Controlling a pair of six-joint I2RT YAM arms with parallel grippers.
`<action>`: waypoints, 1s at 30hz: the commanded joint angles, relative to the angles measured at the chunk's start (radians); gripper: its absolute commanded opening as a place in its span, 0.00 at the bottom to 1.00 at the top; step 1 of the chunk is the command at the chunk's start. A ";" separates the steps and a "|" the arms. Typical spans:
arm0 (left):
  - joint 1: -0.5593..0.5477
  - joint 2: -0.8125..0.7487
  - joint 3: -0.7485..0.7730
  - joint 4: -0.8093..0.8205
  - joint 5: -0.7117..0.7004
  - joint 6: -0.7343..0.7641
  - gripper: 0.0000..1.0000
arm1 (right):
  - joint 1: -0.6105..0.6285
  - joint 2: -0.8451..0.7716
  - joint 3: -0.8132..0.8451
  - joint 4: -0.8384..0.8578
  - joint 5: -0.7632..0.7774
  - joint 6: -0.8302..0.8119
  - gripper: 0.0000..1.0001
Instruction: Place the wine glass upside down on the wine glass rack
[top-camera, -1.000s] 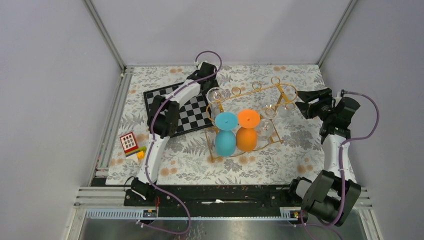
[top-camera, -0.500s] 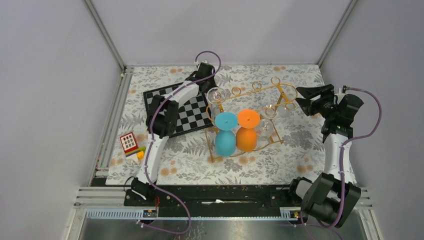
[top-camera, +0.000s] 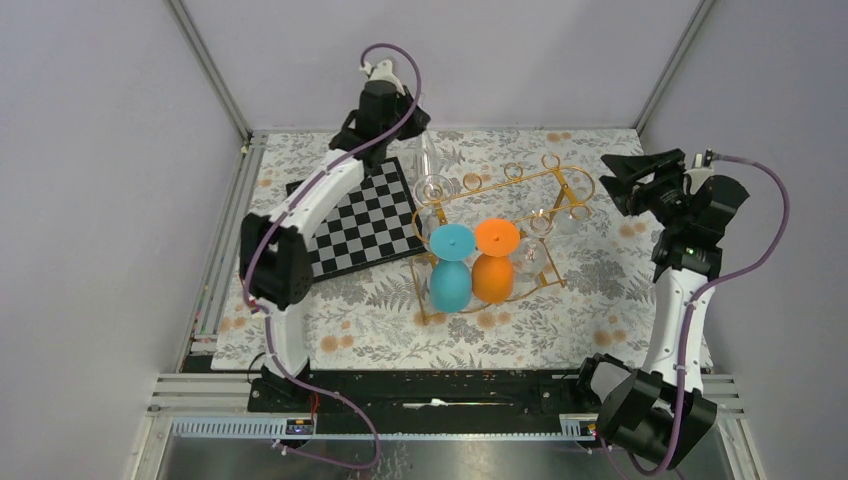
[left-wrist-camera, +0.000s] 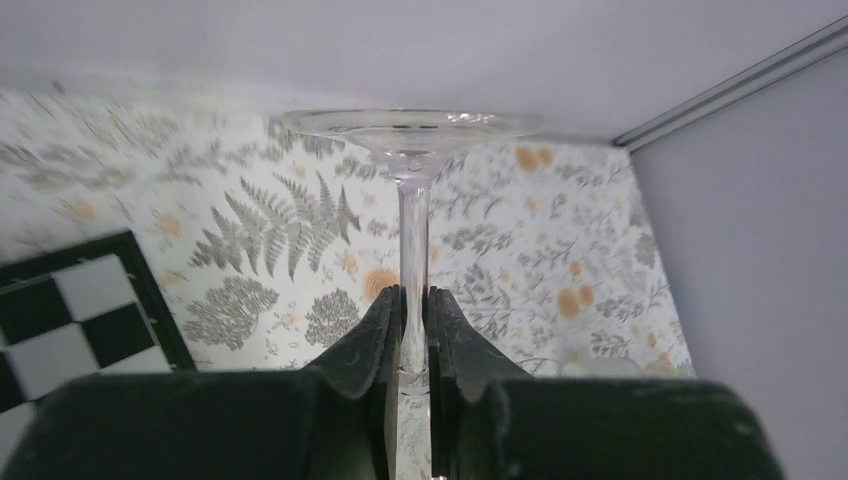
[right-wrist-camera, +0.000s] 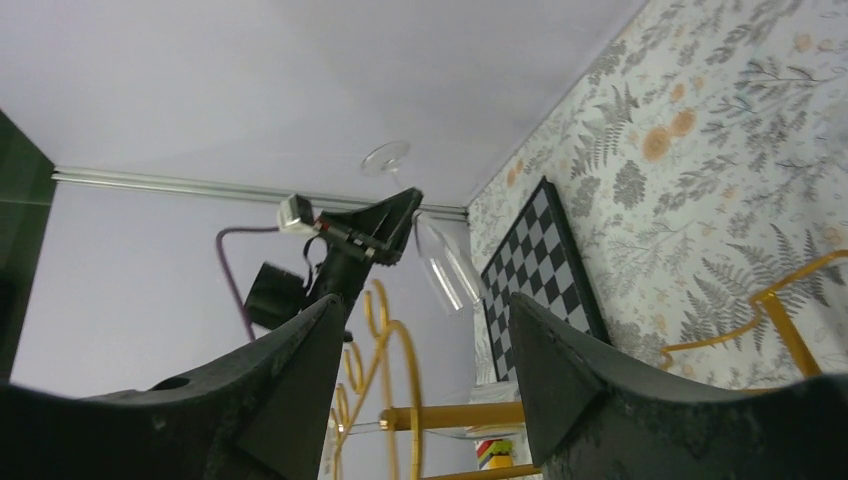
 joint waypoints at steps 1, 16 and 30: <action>0.007 -0.248 -0.126 0.132 -0.125 0.145 0.00 | 0.002 -0.013 0.109 -0.009 -0.051 0.042 0.68; 0.003 -0.949 -0.686 0.124 0.107 0.467 0.00 | 0.235 -0.006 0.342 -0.187 -0.174 0.076 0.68; -0.207 -1.382 -0.871 -0.005 0.548 0.539 0.00 | 0.723 -0.114 0.239 -0.145 -0.086 0.213 0.70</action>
